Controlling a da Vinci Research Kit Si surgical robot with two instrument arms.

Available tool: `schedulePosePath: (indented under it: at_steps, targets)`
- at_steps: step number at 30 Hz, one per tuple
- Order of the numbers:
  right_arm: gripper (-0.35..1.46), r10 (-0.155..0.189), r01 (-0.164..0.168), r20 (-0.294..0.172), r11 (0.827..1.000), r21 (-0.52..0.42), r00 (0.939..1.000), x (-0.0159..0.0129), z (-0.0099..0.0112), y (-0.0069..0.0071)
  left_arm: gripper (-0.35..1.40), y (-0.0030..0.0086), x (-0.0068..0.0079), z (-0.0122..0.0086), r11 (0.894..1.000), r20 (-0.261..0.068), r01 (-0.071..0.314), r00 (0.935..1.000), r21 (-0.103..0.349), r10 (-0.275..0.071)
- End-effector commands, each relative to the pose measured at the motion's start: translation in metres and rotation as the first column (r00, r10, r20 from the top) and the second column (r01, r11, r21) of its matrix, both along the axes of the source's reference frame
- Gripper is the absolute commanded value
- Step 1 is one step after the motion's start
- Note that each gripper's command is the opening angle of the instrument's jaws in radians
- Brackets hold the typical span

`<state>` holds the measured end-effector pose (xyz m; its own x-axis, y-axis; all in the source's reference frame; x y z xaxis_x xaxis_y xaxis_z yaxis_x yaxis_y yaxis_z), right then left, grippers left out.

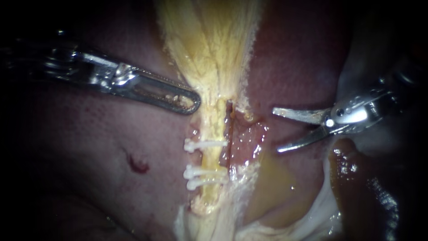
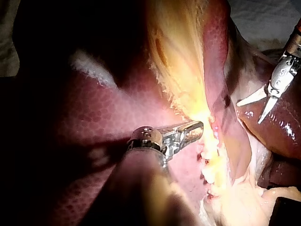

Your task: Go to the cutting position left tube

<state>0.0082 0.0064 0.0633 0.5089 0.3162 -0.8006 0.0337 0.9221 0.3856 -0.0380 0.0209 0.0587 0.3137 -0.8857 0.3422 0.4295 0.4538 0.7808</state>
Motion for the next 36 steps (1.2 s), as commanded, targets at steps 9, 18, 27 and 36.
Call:
schedulePosePath:
  at_steps: [9, 18, 27, 36]
  targets:
    - [1.44, 0.002, -0.002, 0.002, 1.000, 0.004, 1.0000, 0.0000, 0.0001, 0.0000, -0.35, 0.0015, 0.0035, -0.0023, 1.000, -0.001, 0.005, 1.0000, 0.001, -0.005]
    - [1.44, -0.001, 0.001, 0.000, 1.000, 0.005, 1.0000, 0.0000, 0.0001, -0.0001, -0.35, 0.0028, 0.0064, -0.0043, 0.999, -0.007, 0.033, 0.9994, -0.006, -0.033]
    - [1.44, -0.025, 0.025, -0.018, 0.999, 0.046, 0.9995, 0.0024, 0.0009, -0.0020, -0.35, 0.0025, 0.0062, -0.0041, 0.999, -0.009, 0.035, 0.9993, -0.008, -0.035]
    - [1.45, -0.058, 0.061, -0.031, 0.994, 0.094, 0.9978, 0.0068, 0.0034, -0.0052, -0.35, 0.0024, 0.0059, -0.0042, 0.999, -0.011, 0.037, 0.9992, -0.009, -0.037]
